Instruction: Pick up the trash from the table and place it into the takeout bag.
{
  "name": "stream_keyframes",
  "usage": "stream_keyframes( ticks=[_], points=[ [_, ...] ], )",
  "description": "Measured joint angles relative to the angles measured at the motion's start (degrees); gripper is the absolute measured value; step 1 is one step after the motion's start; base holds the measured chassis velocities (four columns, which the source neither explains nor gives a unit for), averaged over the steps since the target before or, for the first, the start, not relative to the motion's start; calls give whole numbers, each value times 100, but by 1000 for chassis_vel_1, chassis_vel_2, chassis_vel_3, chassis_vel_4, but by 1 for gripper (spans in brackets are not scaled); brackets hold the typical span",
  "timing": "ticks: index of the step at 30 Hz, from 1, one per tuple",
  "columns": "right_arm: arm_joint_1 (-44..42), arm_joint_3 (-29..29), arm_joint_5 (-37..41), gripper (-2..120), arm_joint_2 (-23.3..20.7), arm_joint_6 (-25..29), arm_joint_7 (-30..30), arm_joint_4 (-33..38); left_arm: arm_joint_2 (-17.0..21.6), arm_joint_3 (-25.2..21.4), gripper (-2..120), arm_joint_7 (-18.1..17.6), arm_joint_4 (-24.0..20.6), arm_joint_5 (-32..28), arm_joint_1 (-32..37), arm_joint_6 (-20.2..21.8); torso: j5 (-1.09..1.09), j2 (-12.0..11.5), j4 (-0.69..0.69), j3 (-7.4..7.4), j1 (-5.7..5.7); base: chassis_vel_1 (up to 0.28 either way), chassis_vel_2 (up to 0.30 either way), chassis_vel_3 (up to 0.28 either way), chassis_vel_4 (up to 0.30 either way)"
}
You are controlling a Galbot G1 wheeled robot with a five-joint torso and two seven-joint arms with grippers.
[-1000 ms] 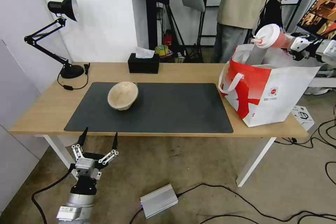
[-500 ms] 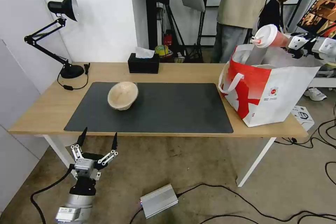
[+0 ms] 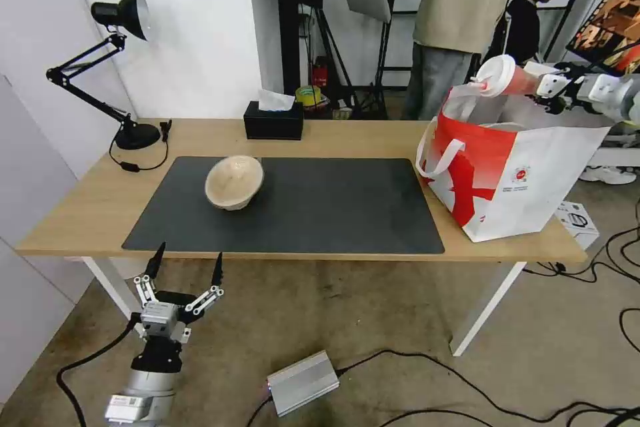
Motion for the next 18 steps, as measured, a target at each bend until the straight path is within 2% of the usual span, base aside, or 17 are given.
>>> stream_keyframes(
  ticks=[15,18],
  points=[
    [-84,-18,-214,8,47,84,-154,-221,-4,-30,100,6,31,-37,12,-45,0,-1,0,0,0,0,0,0,0],
    [-68,-17,-244,17,92,90,-157,-288,-3,-35,100,7,22,-41,17,-46,0,-1,0,0,0,0,0,0,0]
  ],
)
